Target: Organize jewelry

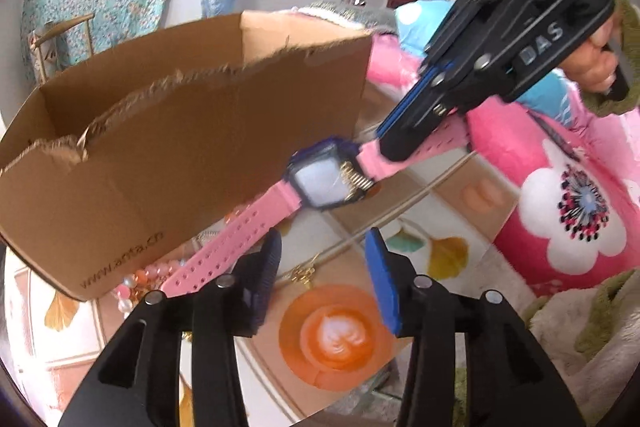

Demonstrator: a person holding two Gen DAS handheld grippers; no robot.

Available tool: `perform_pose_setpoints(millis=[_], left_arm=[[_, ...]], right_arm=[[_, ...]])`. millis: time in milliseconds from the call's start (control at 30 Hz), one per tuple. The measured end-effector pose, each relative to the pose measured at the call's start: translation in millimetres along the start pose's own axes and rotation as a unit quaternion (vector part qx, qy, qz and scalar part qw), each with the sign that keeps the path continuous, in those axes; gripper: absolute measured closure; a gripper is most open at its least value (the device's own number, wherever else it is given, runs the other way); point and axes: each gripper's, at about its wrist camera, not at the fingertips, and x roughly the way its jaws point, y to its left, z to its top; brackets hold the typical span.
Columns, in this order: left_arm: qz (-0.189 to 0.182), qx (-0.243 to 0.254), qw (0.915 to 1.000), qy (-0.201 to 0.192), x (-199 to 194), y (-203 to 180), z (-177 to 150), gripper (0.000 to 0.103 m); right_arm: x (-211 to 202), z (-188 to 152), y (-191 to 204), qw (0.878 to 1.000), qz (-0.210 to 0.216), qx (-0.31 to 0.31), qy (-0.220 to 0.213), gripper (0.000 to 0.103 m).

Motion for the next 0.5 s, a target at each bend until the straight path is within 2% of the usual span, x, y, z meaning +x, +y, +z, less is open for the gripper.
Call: perform_pose_setpoints(millis=[233, 500], left_arm=[[-0.041, -0.019, 0.9988, -0.019, 1, 1, 12, 0.062], [-0.094, -0.045, 0.9946, -0.004, 11, 10, 14, 0.085]], right_arm=[[-2, 2, 8, 1.000, 0.004, -0.011, -0.003, 0.103], [-2, 2, 12, 1.000, 0.006, -0.019, -0.003, 0.103]])
